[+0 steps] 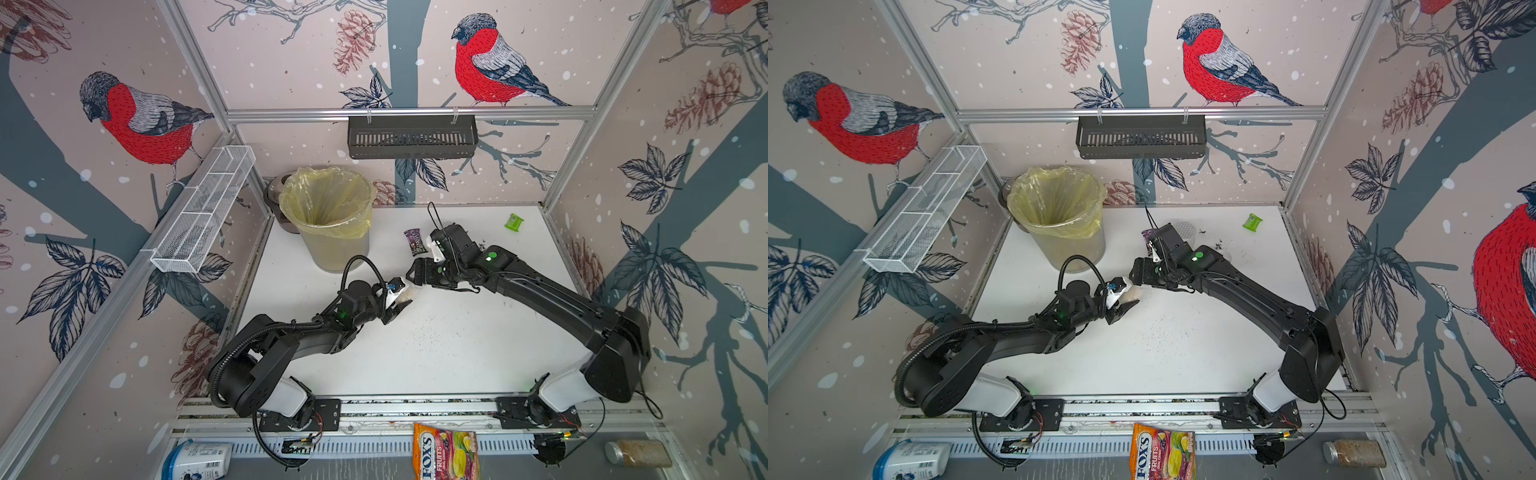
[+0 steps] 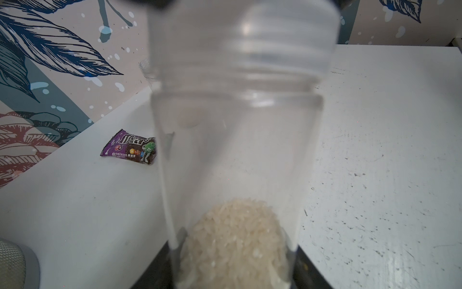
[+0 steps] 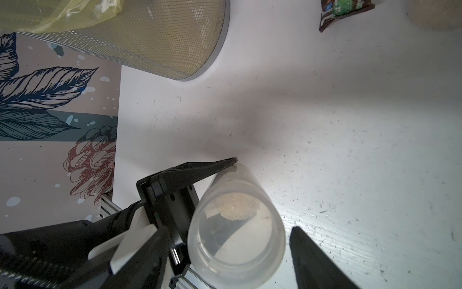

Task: Empty moldy rice from jars
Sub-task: Unscrew the lid from the jar.

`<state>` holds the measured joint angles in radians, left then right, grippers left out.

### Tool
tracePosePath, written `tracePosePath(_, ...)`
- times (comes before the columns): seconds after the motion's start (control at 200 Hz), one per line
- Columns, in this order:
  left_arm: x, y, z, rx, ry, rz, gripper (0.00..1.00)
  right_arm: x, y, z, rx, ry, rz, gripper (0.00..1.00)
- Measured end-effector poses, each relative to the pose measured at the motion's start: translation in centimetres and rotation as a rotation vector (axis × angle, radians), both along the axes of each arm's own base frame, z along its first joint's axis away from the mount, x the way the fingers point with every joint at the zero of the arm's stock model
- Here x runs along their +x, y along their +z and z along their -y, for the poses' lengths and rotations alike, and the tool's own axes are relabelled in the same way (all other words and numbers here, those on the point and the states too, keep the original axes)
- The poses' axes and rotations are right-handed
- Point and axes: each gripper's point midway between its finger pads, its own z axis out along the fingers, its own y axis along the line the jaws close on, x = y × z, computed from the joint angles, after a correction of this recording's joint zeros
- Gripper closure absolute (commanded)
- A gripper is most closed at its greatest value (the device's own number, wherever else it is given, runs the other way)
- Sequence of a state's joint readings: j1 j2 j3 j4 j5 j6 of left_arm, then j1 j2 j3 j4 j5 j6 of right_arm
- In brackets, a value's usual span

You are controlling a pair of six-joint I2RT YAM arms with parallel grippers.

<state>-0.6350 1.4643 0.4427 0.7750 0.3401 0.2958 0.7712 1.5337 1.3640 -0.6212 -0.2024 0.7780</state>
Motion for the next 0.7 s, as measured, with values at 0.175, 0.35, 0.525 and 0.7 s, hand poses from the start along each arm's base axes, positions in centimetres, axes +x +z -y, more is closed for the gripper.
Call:
tracePosePath(0.175,0.0,-0.01,0.0,0.0,0.0,0.0,1.0,-0.01,-0.76,0.01,-0.024,0.014,-0.009,0.29)
tracePosePath(0.35,0.0,-0.02,0.0,0.0,0.0,-0.001,1.0,0.02,-0.6,0.01,-0.024,0.017,-0.006,0.36)
tracePosePath(0.525,0.0,-0.12,-0.01,0.002,0.0,-0.003,1.0,-0.03,-0.74,-0.01,-0.024,0.025,-0.006,0.46)
tracePosePath(0.7,-0.06,-0.24,-0.01,0.005,-0.001,-0.008,1.0,0.04,-0.68,-0.01,-0.04,0.064,0.004,0.52)
